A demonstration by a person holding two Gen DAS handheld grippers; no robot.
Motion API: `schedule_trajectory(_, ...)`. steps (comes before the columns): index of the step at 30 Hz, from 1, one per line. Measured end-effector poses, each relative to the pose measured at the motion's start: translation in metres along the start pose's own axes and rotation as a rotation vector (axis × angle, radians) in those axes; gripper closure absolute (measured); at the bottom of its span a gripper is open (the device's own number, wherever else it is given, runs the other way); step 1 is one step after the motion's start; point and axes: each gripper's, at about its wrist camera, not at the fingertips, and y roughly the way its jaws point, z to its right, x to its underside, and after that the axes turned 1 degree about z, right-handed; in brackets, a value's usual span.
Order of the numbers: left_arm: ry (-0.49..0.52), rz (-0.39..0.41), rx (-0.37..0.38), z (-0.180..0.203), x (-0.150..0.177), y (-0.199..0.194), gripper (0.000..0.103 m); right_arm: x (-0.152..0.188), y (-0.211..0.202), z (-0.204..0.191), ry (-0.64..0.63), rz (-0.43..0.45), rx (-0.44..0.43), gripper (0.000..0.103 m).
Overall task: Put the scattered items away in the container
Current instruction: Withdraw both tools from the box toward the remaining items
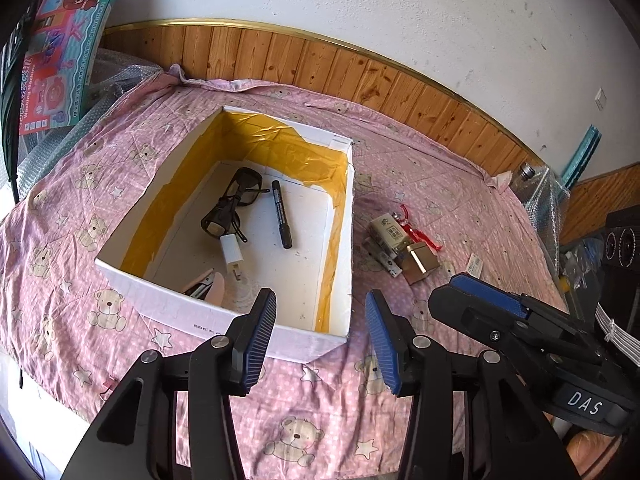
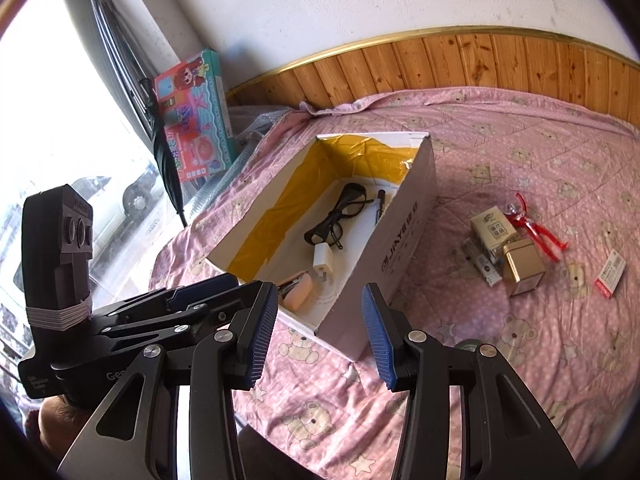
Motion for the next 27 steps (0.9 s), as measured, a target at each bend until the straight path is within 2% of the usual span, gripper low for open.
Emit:
schedule_trajectory(14, 0.146, -0.08, 0.05, 0.077, 0.029, 0.024, 0.051, 0.042, -0.039, 0.072, 0.15, 0.027, 0.049, 0.056)
schedule_trajectory(27, 0.235, -0.213, 0.094, 0.124, 0.057, 0.078, 0.051, 0.067, -0.045, 0.14, 0.279, 0.021, 0.108, 0.056)
